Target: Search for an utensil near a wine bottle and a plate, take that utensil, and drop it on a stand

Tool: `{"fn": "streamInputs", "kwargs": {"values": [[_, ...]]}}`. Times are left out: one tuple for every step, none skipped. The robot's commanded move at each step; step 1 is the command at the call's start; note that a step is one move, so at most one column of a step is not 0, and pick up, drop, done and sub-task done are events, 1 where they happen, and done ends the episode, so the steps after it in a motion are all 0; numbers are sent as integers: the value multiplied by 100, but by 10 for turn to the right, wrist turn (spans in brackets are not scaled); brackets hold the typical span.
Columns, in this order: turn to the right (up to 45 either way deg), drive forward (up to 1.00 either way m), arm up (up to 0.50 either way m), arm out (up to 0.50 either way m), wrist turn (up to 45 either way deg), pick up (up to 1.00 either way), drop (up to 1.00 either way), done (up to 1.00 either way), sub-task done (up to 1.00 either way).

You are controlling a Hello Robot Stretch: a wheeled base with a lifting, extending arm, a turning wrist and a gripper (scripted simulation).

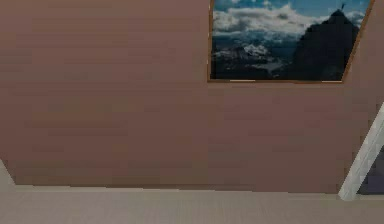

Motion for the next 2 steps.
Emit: {"fn": "streamInputs", "kwargs": {"values": [[0,10,0,0,0,0,0,0,0],[-450,0,0,0,0,0,0,0,0]]}}
